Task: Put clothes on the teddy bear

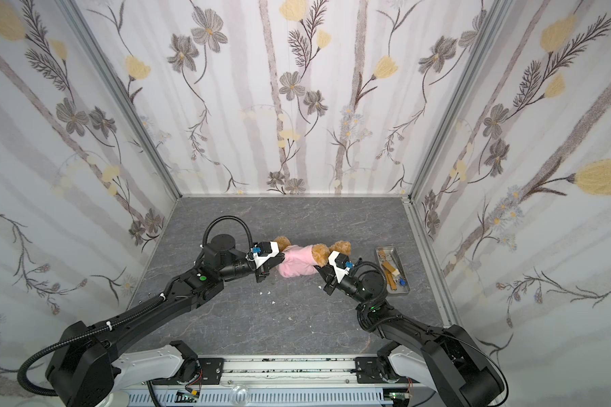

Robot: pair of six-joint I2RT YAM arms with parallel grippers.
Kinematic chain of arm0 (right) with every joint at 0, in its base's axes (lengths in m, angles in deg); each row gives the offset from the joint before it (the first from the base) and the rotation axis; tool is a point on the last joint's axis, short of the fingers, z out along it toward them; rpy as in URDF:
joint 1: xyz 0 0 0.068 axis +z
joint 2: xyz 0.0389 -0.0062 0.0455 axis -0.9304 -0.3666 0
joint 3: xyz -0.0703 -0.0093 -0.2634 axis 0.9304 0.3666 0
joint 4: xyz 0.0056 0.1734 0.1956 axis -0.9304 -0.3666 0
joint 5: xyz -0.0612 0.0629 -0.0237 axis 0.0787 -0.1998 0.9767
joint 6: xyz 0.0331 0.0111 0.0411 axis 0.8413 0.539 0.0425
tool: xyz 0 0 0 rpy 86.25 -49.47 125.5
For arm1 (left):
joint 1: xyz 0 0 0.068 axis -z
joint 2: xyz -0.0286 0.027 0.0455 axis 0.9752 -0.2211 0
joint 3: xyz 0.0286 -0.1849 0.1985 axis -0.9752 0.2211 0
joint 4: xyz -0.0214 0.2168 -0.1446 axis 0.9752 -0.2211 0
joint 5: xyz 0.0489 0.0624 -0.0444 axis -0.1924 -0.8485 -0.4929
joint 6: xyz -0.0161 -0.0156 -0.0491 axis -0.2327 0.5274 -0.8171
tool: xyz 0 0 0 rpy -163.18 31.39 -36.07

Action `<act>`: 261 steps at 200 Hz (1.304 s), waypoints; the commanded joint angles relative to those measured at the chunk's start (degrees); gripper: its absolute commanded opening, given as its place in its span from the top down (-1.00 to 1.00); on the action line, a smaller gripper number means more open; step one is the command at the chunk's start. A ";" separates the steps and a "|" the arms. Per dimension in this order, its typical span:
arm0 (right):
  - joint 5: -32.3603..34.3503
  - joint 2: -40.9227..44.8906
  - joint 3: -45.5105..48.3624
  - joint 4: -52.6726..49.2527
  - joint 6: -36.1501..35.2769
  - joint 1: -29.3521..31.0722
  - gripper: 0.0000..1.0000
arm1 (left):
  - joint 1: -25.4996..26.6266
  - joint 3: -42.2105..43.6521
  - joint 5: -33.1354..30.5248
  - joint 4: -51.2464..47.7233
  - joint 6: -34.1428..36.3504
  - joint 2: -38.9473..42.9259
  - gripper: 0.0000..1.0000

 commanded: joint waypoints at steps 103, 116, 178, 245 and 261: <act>5.19 -2.55 1.45 9.85 5.55 -0.78 1.00 | -2.93 0.42 7.26 7.05 -9.58 3.72 1.00; 4.80 -3.67 0.63 9.80 6.08 -0.80 1.00 | -2.86 0.55 6.84 9.01 -11.95 4.64 1.00; 9.96 -9.56 -3.85 6.68 8.79 3.32 1.00 | 1.55 2.19 4.21 21.06 -26.13 4.30 1.00; 12.64 -14.10 -6.39 2.63 8.82 5.59 1.00 | 5.67 2.45 -1.51 30.15 -34.03 3.19 1.00; 13.92 -14.22 -5.37 3.46 8.75 5.59 1.00 | 5.14 3.53 -3.61 30.93 -34.41 4.07 1.00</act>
